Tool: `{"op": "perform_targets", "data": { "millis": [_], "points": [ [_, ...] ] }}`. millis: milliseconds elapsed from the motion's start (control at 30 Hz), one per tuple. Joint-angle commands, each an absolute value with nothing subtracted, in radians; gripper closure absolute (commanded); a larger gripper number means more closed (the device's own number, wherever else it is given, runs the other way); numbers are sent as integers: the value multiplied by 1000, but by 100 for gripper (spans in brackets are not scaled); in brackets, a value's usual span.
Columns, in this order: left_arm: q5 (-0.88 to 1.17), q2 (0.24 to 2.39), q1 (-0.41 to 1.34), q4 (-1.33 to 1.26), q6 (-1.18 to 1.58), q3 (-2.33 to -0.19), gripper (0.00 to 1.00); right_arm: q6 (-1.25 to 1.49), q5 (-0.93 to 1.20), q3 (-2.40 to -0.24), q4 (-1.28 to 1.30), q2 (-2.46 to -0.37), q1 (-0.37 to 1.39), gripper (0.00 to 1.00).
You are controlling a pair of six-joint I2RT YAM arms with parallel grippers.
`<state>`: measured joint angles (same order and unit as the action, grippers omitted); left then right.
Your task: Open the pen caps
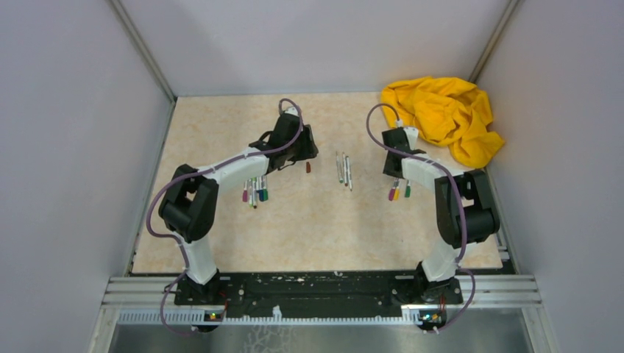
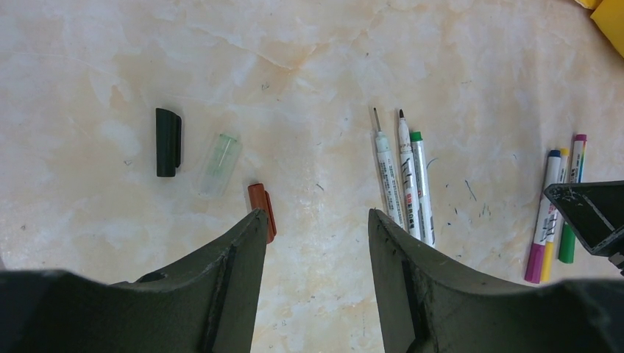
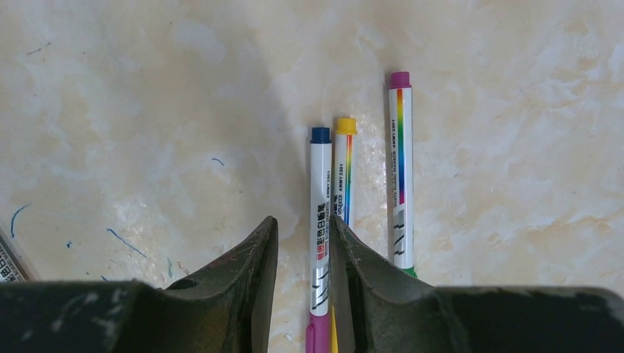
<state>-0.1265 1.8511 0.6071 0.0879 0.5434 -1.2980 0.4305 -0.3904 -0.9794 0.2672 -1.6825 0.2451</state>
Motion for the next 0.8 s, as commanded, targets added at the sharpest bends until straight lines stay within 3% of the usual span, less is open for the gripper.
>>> {"op": "perform_targets", "data": {
  "millis": [0, 767],
  "points": [
    [-117, 1822, 615, 63, 532, -1287, 41, 443, -377, -978, 222, -1684, 229, 69],
    [-121, 1825, 619, 59, 534, -1287, 39, 440, -300, -1003, 245, -1773, 198, 72]
  ]
}}
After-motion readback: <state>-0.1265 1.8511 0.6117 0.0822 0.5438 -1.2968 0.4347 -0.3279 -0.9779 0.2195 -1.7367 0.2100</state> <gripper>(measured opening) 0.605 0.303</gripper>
